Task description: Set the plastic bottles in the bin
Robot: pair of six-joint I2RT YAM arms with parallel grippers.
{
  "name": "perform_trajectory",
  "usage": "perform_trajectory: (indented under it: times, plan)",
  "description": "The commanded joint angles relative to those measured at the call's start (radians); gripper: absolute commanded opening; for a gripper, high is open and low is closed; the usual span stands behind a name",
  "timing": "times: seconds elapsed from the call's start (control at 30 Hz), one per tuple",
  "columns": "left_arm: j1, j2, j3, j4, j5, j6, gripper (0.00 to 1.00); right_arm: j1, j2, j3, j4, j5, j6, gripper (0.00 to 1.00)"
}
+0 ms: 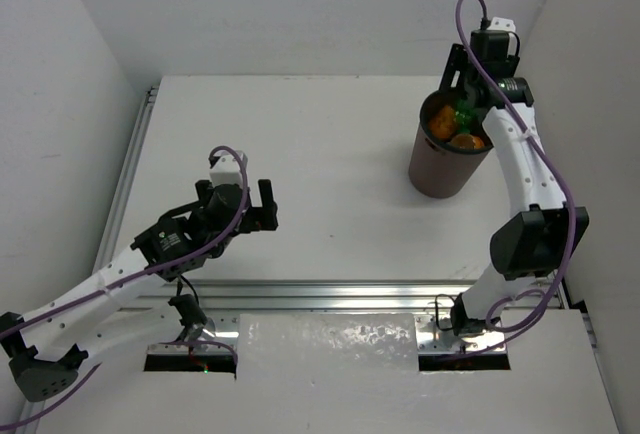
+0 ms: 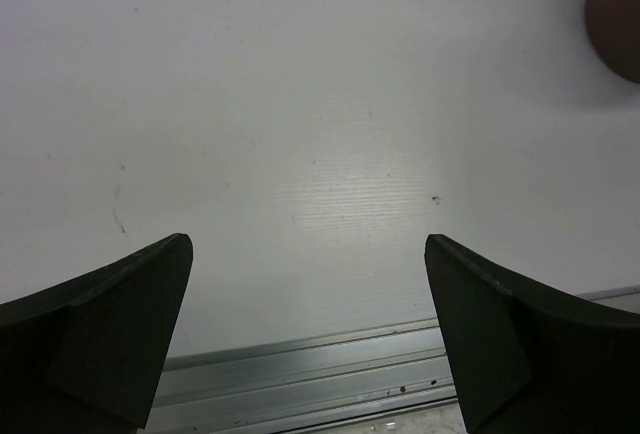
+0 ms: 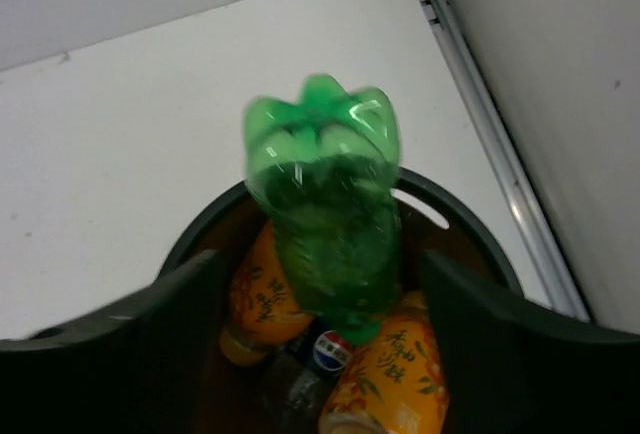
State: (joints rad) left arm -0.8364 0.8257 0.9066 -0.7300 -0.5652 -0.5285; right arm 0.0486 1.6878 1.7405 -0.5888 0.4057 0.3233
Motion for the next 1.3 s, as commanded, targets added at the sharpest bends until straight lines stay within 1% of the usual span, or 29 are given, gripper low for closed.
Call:
perform_trajectory:
  times: [0.0,0.07,0.27,0.33,0.4,0.43,0.47,0.5,0.53,0.57,0.6,0.63,0.7,0.73,0.8,0.83,1.0,1.03,1.07,1.13,1.23,1.27]
  plan:
    - [0.005,-0.008,0.009,0.023,-0.022,-0.004,1.00,-0.001,-0.083,0.002,0.000,-0.027,0.042,0.89]
    - [0.008,0.003,0.015,0.011,-0.047,-0.018,1.00,-0.001,-0.102,0.002,-0.014,-0.036,0.040,0.96]
    - [0.046,0.061,0.064,-0.037,-0.114,-0.079,1.00,-0.001,-0.203,-0.009,-0.088,-0.094,0.034,0.97]
    - [0.063,0.070,0.104,-0.072,-0.175,-0.125,1.00,0.000,-0.278,-0.063,-0.104,-0.161,0.036,0.99]
    - [0.082,0.070,0.141,-0.083,-0.199,-0.127,1.00,0.000,-0.357,-0.104,-0.121,-0.241,0.034,0.99]
    - [0.106,0.070,0.153,-0.086,-0.215,-0.122,1.00,0.005,-0.385,-0.154,-0.143,-0.310,0.034,0.99]
    - [0.121,0.069,0.172,-0.088,-0.228,-0.122,1.00,0.010,-0.414,-0.183,-0.155,-0.324,0.040,0.99]
    - [0.137,0.070,0.178,-0.083,-0.236,-0.102,1.00,0.019,-0.492,-0.220,-0.154,-0.321,0.055,0.99]
    - [0.169,0.078,0.186,-0.079,-0.245,-0.088,1.00,0.037,-0.543,-0.334,-0.126,-0.343,0.053,0.99]
    - [0.187,0.084,0.205,-0.078,-0.246,-0.077,1.00,0.043,-0.595,-0.393,-0.102,-0.372,0.043,0.99]
    - [0.204,0.098,0.215,-0.078,-0.254,-0.056,1.00,0.049,-0.643,-0.488,-0.074,-0.393,0.043,0.99]
    - [0.232,0.102,0.222,-0.075,-0.252,-0.047,1.00,0.053,-0.728,-0.528,-0.066,-0.431,0.040,0.99]
    - [0.266,0.105,0.239,-0.060,-0.234,-0.021,1.00,0.063,-0.799,-0.602,-0.089,-0.438,0.027,0.99]
    - [0.270,0.099,0.227,-0.024,-0.226,0.017,1.00,0.065,-0.860,-0.625,-0.098,-0.459,0.004,0.99]
    - [0.276,0.072,0.206,0.010,-0.213,0.057,1.00,0.074,-0.918,-0.674,-0.138,-0.453,0.000,0.99]
    - [0.276,0.064,0.189,0.020,-0.216,0.067,1.00,0.082,-0.974,-0.688,-0.149,-0.423,-0.003,0.99]
    - [0.278,0.007,0.167,0.032,-0.180,0.123,1.00,0.086,-1.158,-0.795,-0.238,-0.388,-0.081,0.99]
    - [0.278,0.001,0.167,0.026,-0.191,0.128,1.00,0.086,-1.178,-0.796,-0.238,-0.387,-0.084,0.99]
    - [0.276,-0.008,0.164,0.021,-0.228,0.131,1.00,0.085,-1.195,-0.811,-0.270,-0.331,-0.079,0.99]
    - [0.278,-0.039,0.146,0.017,-0.263,0.130,1.00,0.085,-1.215,-0.814,-0.324,-0.292,-0.075,0.99]
    - [0.276,-0.092,0.074,0.061,-0.245,0.133,1.00,0.086,-1.253,-0.831,-0.333,-0.314,-0.070,0.99]
    - [0.278,-0.133,0.024,0.079,-0.240,0.133,1.00,0.086,-1.266,-0.838,-0.329,-0.323,-0.079,0.99]
